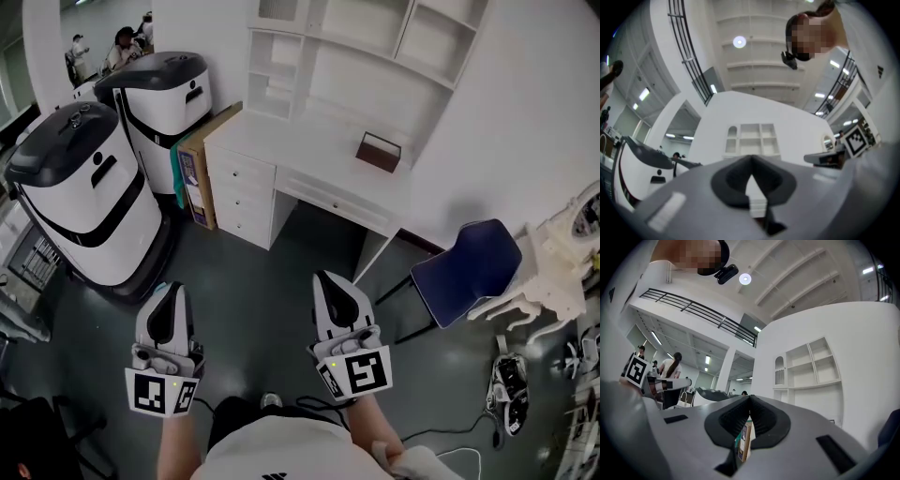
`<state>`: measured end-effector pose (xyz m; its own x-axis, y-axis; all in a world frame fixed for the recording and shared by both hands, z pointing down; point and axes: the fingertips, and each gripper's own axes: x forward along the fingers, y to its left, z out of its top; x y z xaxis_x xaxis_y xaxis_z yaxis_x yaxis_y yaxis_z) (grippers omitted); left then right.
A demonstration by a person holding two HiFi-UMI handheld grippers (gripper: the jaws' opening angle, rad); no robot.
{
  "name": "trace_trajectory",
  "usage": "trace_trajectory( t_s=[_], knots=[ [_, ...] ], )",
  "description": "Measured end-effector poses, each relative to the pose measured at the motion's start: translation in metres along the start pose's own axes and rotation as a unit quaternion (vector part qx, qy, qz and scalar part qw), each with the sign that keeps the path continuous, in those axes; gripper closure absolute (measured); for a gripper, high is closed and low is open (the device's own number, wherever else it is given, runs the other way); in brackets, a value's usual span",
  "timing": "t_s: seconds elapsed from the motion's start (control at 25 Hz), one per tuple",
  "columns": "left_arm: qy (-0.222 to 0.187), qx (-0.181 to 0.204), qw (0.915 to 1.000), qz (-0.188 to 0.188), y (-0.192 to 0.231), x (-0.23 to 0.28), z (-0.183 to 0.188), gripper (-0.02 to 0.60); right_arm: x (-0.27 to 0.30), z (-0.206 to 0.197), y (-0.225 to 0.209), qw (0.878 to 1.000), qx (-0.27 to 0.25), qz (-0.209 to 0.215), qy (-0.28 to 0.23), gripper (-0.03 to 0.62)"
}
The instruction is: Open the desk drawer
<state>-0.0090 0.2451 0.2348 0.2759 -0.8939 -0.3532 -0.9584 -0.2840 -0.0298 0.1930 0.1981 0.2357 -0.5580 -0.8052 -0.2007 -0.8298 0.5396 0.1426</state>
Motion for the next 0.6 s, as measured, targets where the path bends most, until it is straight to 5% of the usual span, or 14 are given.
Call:
trace_trajectory(
  t_s=[0.6],
  knots=[
    [0.014, -0.025, 0.9991, -0.031, 0.094, 0.108, -0.067, 0.577, 0.128, -0.052, -0.028, 0.999, 0.009, -0.045, 0.012, 0.592]
  ],
)
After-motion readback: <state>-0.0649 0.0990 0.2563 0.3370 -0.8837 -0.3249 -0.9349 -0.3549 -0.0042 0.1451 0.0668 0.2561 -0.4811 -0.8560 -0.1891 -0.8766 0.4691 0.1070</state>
